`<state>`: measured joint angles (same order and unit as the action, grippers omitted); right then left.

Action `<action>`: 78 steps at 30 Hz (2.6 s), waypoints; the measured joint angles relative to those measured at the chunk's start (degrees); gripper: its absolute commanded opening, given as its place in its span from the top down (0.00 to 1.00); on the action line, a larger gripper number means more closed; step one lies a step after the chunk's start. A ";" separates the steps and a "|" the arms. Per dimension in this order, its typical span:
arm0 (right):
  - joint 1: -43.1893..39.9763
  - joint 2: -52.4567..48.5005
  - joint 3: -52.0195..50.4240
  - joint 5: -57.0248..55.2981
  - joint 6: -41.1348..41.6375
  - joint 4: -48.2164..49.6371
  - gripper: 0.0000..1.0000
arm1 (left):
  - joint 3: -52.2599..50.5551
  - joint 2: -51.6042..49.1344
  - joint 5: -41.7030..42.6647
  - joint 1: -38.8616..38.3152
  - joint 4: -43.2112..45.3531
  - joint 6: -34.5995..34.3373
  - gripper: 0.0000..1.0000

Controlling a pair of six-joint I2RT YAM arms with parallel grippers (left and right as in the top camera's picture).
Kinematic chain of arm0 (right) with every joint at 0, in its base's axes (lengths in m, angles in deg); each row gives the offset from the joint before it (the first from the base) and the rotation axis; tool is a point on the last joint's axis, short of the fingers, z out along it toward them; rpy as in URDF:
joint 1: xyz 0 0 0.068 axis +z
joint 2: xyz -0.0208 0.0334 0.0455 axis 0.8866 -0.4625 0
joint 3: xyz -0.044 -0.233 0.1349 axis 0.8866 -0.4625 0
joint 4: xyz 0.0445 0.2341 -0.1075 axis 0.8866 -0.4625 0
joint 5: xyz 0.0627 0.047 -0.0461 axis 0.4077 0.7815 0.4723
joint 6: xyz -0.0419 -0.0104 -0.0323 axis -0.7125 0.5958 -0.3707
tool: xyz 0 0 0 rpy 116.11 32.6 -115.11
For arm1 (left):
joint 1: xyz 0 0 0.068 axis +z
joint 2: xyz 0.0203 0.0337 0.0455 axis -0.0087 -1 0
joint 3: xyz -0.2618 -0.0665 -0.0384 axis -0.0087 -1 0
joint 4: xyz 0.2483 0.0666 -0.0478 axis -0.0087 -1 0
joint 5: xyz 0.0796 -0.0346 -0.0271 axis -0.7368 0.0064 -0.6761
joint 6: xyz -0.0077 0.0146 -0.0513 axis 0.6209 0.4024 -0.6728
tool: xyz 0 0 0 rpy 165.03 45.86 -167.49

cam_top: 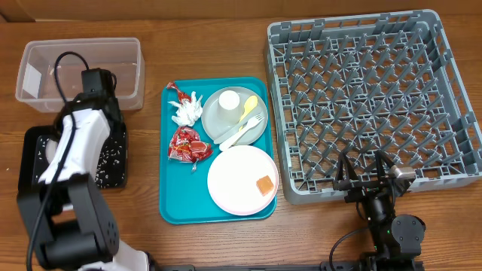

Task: Sort waste into correct bins and load items into the dishwasher rack
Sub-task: 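Tilt the bowl with the left gripper, pouring rice onto the black tray, then carry the empty bowl back and set it on the teal tray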

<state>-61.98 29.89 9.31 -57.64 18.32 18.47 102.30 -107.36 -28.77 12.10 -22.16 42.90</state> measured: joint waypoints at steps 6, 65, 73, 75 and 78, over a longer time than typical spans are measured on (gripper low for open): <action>-0.02 0.00 0.00 0.00 0.02 0.02 0.00 | 4.13 5.05 16.76 3.19 -3.10 -10.75 0.96; 0.00 0.00 0.00 -0.02 0.02 0.04 0.00 | -14.32 14.88 65.48 -5.57 -20.09 -39.01 0.96; -0.02 0.00 0.00 0.00 0.02 0.00 0.00 | -16.57 14.88 65.46 -5.57 -17.55 -40.39 0.91; -0.02 0.00 0.00 -0.04 0.02 0.02 0.00 | -16.57 14.88 65.13 -5.57 -17.46 -40.79 0.80; -0.02 0.00 0.00 -0.02 0.02 0.02 0.00 | -16.57 14.88 64.74 -5.57 -17.42 -41.66 0.66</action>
<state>-62.00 29.89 9.31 -57.66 18.34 18.49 85.73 -92.48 35.97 6.52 -39.58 1.24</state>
